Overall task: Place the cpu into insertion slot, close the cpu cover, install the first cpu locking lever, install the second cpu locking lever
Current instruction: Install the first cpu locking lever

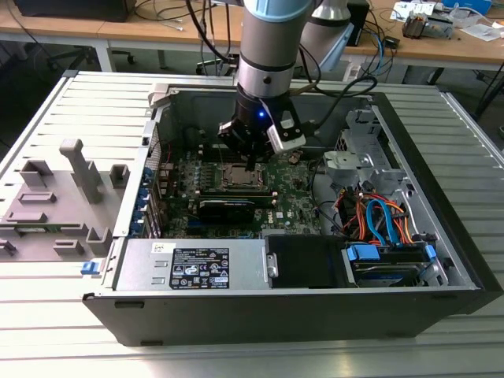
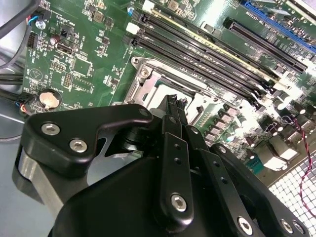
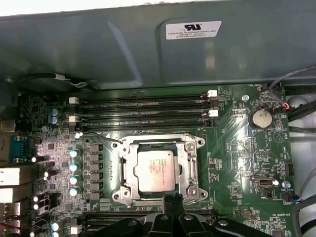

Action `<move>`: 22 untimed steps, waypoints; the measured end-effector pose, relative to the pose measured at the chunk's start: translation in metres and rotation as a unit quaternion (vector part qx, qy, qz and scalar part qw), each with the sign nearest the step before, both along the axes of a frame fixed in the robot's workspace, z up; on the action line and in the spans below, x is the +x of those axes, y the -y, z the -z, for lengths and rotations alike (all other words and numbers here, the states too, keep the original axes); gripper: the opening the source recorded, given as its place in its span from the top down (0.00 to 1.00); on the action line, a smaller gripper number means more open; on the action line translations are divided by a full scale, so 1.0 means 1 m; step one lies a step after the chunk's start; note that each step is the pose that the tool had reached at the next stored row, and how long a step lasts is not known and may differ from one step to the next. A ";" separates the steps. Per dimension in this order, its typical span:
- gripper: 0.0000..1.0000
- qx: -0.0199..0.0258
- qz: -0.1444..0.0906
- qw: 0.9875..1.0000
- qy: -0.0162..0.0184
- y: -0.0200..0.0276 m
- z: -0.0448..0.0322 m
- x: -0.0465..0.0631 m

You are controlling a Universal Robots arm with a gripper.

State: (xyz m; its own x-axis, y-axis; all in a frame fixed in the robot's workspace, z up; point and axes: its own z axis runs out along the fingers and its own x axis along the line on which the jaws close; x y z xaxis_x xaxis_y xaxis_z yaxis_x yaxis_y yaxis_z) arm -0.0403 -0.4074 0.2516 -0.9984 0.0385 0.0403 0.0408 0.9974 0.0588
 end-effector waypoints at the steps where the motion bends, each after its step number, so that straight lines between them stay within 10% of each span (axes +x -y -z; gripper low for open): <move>1: 0.89 0.000 0.000 1.000 0.000 0.0000 0.0000 0.000; 22: 0.89 0.000 0.000 1.000 0.000 0.0000 0.0000 -0.007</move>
State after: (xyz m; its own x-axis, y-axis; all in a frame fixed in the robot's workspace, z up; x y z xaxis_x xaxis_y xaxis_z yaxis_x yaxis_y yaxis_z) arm -0.0469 -0.4074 0.2516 -0.9984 0.0386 0.0402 0.0408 0.9975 0.0578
